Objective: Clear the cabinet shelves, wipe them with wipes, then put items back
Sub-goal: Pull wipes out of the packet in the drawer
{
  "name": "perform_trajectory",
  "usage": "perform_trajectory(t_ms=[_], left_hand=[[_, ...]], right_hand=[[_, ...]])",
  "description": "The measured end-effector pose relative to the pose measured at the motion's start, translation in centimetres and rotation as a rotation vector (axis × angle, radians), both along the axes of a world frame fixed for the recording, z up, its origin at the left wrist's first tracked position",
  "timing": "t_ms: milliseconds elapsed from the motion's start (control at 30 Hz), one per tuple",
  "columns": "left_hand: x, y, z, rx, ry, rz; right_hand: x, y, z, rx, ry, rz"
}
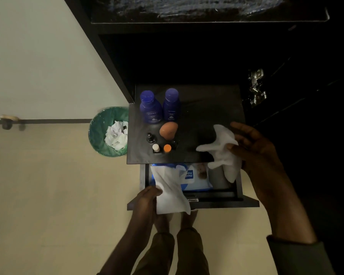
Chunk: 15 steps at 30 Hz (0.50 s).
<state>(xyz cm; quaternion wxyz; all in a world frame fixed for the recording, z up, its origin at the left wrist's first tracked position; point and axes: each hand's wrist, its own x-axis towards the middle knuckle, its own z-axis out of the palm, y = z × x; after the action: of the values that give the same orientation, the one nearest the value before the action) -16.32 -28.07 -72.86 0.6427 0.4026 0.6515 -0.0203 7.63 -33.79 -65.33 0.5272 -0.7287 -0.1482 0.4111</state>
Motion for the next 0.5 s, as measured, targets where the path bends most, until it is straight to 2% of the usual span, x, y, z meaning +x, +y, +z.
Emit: perform_trajectory(t_ms=[133,233,433,500], left_hand=[[-0.2,0.2,0.4,0.001,-0.021,-0.051],[0.0,0.3,-0.3,-0.111,-0.025,0.059],[0.2,0.7,0.4,-0.008,-0.125,0.014],[0.4,0.9,0.3,0.015,-0.135,-0.010]], right_hand=[[0.5,0.3,-0.8,-0.001,-0.014,0.038],[0.4,0.6,-1.0,-0.016,-0.069,0.081],[1.1,1.9,-2.2,0.104,0.026,0.067],[1.4,2.5,-3.1,0.065,0.004,0.064]])
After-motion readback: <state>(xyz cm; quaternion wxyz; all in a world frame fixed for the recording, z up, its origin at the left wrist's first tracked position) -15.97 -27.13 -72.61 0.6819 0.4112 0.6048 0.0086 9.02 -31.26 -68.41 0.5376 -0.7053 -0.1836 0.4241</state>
